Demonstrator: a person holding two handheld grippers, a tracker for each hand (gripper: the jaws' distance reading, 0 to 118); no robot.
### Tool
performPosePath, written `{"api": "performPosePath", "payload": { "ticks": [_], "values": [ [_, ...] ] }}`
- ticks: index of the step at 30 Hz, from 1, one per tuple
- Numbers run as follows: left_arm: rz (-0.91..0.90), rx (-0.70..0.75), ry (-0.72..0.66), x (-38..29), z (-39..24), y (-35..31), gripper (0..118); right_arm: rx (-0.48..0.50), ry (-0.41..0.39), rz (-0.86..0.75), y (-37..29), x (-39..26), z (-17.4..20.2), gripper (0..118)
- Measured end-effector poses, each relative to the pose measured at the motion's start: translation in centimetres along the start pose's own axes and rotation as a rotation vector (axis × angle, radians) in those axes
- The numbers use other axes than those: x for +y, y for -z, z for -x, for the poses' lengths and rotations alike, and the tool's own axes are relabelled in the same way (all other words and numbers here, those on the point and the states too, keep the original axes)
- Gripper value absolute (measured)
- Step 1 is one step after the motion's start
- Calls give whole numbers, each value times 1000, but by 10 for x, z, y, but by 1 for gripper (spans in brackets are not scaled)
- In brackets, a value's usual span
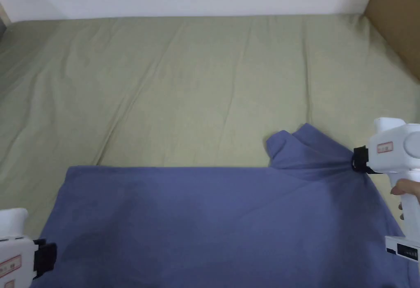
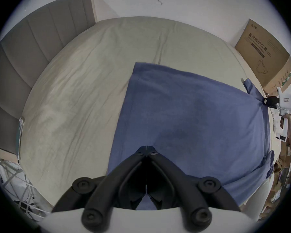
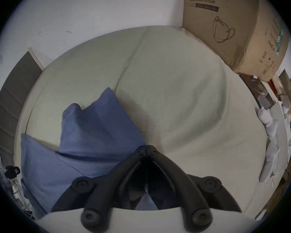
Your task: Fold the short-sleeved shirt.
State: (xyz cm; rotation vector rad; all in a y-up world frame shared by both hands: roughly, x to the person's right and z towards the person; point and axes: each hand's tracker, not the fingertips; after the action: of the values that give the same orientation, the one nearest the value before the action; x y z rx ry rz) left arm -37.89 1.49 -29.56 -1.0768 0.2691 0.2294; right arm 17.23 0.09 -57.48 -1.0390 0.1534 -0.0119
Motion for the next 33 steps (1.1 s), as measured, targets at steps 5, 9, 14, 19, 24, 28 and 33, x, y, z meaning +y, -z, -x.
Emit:
{"api": "performPosePath", "payload": {
  "ticks": [5,9,14,19,24,28,33],
  "values": [
    [-54,-23,-93,41,6,16,51,18,11,-5,-2,-1,1,0],
    [-19,-7,-80,90,6,50,114,12,5,-8,0,-2,2,0],
    [-35,32,-75,130,1,80,112,12,-4,-15,1,-3,1,0],
    [-22,35,-98,148,-4,105,108,13,-12,-9,3,-4,1,0],
    [55,76,30,152,-14,131,79,11,-18,-5,2,-3,3,0],
    [-37,37,24,157,-12,104,1,22,-9,-9,-7,-2,4,0],
    [-26,4,0,149,-13,73,1,19,-25,-61,-41,-5,8,0]
  ]
}}
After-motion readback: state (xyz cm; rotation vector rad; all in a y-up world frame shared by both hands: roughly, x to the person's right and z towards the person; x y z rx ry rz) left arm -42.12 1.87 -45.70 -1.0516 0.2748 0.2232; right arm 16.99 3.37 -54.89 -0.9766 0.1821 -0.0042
